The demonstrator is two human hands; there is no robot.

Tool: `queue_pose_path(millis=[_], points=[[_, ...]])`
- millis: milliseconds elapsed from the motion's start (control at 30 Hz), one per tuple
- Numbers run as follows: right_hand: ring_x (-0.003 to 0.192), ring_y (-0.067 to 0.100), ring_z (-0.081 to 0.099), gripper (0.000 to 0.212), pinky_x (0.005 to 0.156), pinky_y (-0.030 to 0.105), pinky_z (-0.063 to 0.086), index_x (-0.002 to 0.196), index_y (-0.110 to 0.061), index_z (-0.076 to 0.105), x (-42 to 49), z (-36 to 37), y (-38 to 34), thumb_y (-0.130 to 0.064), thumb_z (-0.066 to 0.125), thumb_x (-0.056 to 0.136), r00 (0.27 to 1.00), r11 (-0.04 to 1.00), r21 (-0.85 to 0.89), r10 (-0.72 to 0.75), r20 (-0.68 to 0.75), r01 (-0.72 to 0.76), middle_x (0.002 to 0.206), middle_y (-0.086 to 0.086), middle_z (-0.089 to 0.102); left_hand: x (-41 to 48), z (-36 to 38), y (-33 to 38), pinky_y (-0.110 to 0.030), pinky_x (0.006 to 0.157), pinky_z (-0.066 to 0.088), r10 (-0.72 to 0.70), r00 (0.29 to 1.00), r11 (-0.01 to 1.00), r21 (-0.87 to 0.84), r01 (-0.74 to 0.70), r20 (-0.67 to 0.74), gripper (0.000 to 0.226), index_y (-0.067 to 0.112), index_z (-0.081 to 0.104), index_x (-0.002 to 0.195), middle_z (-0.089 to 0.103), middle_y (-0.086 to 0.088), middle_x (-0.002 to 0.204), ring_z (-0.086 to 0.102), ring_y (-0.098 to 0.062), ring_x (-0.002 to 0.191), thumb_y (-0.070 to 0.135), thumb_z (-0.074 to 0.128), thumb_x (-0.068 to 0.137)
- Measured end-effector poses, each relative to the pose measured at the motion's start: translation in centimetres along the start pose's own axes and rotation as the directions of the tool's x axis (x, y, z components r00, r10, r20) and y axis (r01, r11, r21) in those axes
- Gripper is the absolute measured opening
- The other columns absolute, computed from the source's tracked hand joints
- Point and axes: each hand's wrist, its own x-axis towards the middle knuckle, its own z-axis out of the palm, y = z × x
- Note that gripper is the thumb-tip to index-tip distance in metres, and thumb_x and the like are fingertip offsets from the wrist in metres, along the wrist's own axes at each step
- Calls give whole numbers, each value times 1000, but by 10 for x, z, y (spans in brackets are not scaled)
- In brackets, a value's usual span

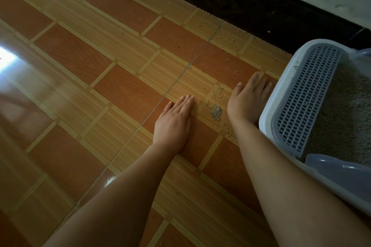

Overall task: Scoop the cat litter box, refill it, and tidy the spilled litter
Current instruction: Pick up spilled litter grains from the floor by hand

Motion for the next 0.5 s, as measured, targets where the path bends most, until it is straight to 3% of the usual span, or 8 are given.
queue_pose_path(millis=[100, 300, 500], points=[[145, 26, -1, 57, 118, 41, 1, 148, -7, 6, 2, 3, -1, -32, 23, 100, 996, 996, -36, -78, 32, 80, 157, 11, 6, 0, -1, 1, -21, 113, 1, -22, 1000, 999, -24, 22, -10, 48, 21, 24, 148, 27, 7, 153, 16, -4, 143, 21, 29, 100], [145, 23, 1, 60, 118, 37, 2, 148, -5, 3, 5, 4, -7, -32, 25, 100, 992, 993, 31, -117, 36, 116, 157, 10, 6, -1, -1, 2, -22, 114, 3, -20, 1000, 999, -33, 20, -6, 49, 20, 21, 149, 27, 7, 153, 16, -5, 143, 20, 28, 100], [145, 17, 8, 53, 118, 34, 11, 148, -9, 15, -1, 2, -8, -31, 25, 101, 953, 952, 129, -289, 91, 276, 156, 4, 17, -1, 1, 0, -20, 114, 2, -11, 1000, 999, -33, 10, -9, 48, 21, 22, 148, 27, 7, 153, 17, -4, 142, 22, 26, 101]])
